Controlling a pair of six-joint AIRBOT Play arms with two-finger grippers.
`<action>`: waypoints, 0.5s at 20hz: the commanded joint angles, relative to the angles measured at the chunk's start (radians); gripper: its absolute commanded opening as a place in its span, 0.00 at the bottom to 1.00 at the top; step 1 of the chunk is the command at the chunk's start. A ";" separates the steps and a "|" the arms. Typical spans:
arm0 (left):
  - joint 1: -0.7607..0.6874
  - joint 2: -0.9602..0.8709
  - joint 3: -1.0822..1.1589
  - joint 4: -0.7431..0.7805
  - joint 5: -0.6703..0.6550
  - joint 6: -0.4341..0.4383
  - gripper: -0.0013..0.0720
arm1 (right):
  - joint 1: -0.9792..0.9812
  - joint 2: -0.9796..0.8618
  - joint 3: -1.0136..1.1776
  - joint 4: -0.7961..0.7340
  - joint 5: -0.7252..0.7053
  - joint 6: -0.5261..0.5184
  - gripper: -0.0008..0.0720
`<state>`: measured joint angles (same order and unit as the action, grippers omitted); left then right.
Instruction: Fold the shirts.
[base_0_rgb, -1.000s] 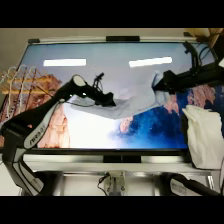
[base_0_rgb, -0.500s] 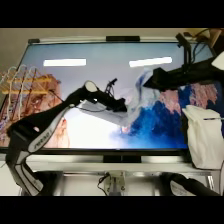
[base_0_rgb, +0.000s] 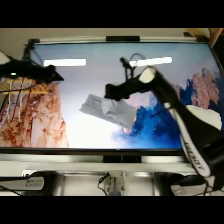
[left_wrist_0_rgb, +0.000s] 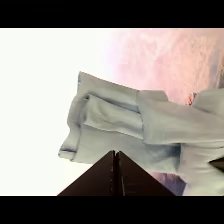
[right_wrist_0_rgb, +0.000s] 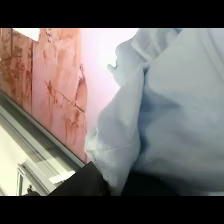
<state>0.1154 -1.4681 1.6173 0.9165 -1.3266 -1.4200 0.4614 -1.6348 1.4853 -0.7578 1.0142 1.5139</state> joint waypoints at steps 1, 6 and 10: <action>0.114 0.100 -0.006 0.029 -0.041 -0.002 0.06 | 0.106 -0.172 0.001 0.206 -0.159 -0.051 0.64; 0.077 0.108 -0.050 0.030 -0.045 0.029 0.06 | -0.001 -0.108 0.001 0.197 -0.116 -0.111 0.88; 0.047 0.108 -0.074 0.030 -0.043 0.066 0.06 | -0.202 0.045 0.001 -0.251 0.158 0.060 0.88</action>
<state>0.1761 -1.3651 1.5581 0.9440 -1.3689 -1.3819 0.3714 -1.6688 1.4860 -0.7094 0.9806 1.4696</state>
